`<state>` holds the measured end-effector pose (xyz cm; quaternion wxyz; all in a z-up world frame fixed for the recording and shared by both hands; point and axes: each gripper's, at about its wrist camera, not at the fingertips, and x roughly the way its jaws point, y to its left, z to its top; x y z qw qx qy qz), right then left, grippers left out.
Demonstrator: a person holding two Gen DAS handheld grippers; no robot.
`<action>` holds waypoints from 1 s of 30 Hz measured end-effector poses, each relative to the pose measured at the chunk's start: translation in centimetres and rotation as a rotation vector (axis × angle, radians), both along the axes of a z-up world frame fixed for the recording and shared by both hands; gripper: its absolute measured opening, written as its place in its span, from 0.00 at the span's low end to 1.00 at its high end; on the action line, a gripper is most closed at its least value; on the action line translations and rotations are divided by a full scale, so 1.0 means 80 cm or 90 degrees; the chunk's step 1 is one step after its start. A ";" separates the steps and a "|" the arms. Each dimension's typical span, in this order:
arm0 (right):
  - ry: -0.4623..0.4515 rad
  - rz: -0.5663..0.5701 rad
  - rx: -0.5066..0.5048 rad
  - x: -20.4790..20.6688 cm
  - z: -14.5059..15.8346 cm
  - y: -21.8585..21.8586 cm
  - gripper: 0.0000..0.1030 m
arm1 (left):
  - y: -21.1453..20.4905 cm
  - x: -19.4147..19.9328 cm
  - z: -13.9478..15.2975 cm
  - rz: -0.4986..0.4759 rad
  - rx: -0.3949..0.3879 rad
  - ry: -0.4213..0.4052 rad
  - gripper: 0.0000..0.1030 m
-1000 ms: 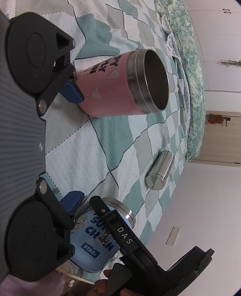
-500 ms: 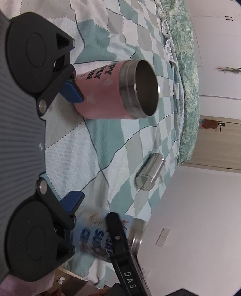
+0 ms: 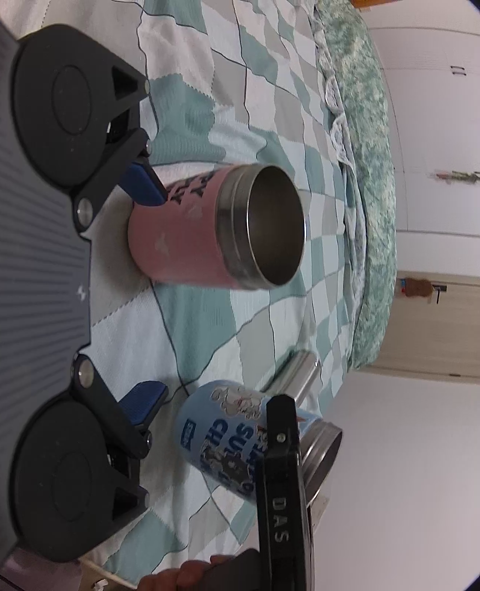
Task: Flip cup upright
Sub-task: 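Lower the upright blue tumbler beside the pink tumbler and open the right gripper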
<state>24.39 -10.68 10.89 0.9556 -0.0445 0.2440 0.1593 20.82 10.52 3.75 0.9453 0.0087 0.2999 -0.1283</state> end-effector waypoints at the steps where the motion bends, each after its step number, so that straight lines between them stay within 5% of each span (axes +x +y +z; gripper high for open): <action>1: 0.000 0.001 -0.001 0.004 -0.002 0.003 0.81 | 0.001 0.001 -0.001 0.004 0.000 0.001 1.00; 18: 0.034 0.012 -0.051 0.047 -0.053 0.043 0.82 | 0.007 0.011 -0.005 0.036 0.006 0.012 1.00; 20: 0.041 0.010 -0.041 0.048 -0.054 0.039 0.99 | 0.005 0.011 -0.004 0.038 0.006 0.011 1.00; 30: -0.060 0.017 0.036 -0.019 -0.035 -0.003 1.00 | -0.004 -0.015 0.011 0.043 -0.003 -0.005 1.00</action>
